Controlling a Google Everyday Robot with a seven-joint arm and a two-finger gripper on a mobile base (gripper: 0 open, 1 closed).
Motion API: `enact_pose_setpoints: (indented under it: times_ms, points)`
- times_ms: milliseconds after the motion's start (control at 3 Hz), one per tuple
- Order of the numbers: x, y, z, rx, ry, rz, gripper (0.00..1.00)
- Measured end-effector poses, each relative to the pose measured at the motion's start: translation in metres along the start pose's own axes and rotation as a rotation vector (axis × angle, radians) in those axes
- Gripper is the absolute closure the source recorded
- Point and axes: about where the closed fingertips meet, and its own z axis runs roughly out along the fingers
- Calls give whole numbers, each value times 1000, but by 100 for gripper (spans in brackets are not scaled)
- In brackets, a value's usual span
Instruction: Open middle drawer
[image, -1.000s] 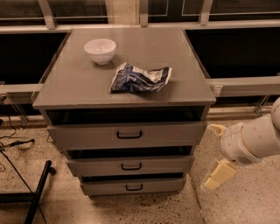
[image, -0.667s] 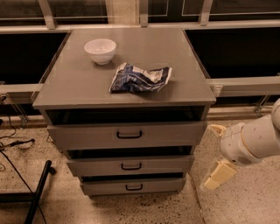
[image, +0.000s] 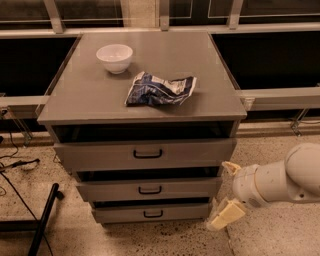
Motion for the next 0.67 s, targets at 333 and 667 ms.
enact_pose_setpoints:
  times_ms: [333,667]
  points:
    - [4,5,36,13,-32,12,0]
    - [7,7,70,31,-17,-25,0]
